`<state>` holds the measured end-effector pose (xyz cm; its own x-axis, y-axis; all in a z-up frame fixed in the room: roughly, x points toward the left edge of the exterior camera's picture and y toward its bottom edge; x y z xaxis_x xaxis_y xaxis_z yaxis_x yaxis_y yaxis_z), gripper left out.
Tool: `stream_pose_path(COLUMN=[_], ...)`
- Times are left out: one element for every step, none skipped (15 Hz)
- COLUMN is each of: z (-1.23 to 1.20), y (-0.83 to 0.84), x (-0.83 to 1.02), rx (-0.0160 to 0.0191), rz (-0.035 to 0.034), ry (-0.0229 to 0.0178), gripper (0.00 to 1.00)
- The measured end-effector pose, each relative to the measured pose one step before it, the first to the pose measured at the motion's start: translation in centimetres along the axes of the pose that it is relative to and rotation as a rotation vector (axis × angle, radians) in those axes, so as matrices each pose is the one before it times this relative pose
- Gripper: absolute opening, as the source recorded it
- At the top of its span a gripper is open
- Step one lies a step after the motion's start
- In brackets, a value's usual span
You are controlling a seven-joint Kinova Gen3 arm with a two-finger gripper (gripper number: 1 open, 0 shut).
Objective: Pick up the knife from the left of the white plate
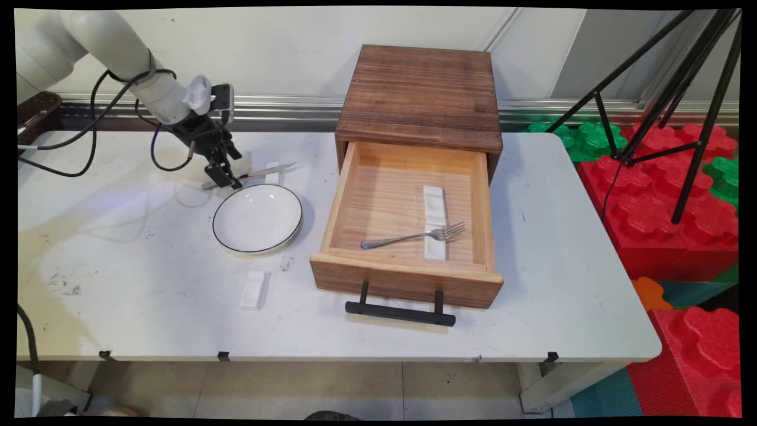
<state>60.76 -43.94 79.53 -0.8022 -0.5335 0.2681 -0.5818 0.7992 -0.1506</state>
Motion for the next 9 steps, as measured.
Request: stream_pose_path(z=[0.113,0.066,0.093,0.078,0.078,0.081,0.050,0.058,0.024], y=[0.039,0.027,0.021,0.016,0.002,-0.006,-0.003,0.012,0.039], x=[0.072,0.039,0.069,0.035,0.051,0.040,0.030,0.028,-0.054], rx=[-0.00032,-0.00021,0.00065,0.00051,0.00085,0.00063,0.00063,-0.00034,-0.00008], rz=[0.00014,-0.00003,-0.00031,-0.00036,-0.00020,-0.00046,-0.00067,-0.00105,-0.00257], ry=[0.00373,0.00240,0.00446,0.00343,0.00400,0.00308,0.00250,0.00160,0.00127], gripper=[1.00,1.00,1.00,0.00,0.00,0.00,0.00,0.00,0.00])
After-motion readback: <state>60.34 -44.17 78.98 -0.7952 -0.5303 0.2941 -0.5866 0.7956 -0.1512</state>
